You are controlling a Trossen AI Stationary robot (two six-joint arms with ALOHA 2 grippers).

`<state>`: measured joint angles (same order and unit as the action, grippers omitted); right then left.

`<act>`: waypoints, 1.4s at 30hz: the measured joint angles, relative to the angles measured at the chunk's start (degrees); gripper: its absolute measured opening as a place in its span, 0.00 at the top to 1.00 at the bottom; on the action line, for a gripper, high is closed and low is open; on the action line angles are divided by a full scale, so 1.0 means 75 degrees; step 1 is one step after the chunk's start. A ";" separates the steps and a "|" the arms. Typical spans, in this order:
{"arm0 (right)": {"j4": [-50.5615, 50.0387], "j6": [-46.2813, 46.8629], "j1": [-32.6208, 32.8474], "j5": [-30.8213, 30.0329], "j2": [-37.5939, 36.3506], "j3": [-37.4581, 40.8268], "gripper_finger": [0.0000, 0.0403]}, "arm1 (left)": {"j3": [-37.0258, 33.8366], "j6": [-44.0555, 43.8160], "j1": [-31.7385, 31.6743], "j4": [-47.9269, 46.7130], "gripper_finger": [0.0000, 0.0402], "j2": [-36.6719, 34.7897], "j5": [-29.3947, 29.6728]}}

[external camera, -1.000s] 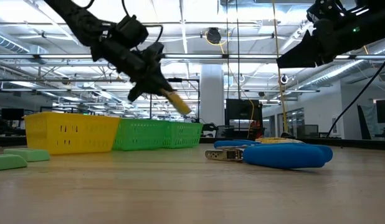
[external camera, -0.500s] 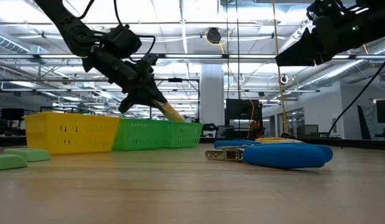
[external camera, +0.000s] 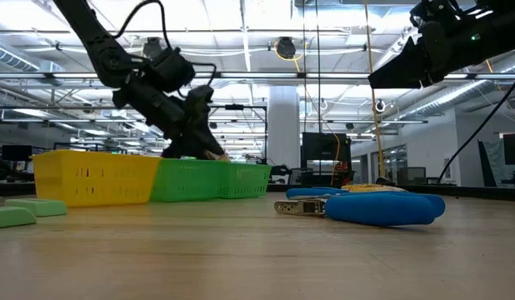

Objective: Pick & Place School Supplies
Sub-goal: Put the crayon box into the top green bin

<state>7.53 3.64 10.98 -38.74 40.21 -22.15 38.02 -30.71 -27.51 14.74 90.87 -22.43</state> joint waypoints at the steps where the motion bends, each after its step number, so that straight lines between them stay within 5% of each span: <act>1: 0.0002 0.0000 -0.0002 0.0000 0.0000 0.0000 0.39 | 0.0000 -0.0016 -0.0003 0.0007 0.83 0.0077 -0.0010; 20: -0.0002 0.0000 -0.0003 0.0000 0.0000 0.0000 0.39 | 0.0038 -0.0199 -0.0201 0.0048 0.76 0.0312 -0.0286; 34: 0.0176 -0.0093 -0.0003 -0.0001 0.0001 0.0174 0.39 | 0.0473 -0.0364 -0.0527 0.0053 0.43 0.0318 -0.1355; 42: 0.0282 -0.0230 -0.0003 -0.0012 -0.0003 0.0206 0.39 | 0.0725 -0.0499 -0.0955 0.0042 0.34 0.0237 -0.1859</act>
<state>9.65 1.91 10.96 -38.83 40.18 -20.61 43.46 -34.46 -34.67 15.05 92.65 -36.38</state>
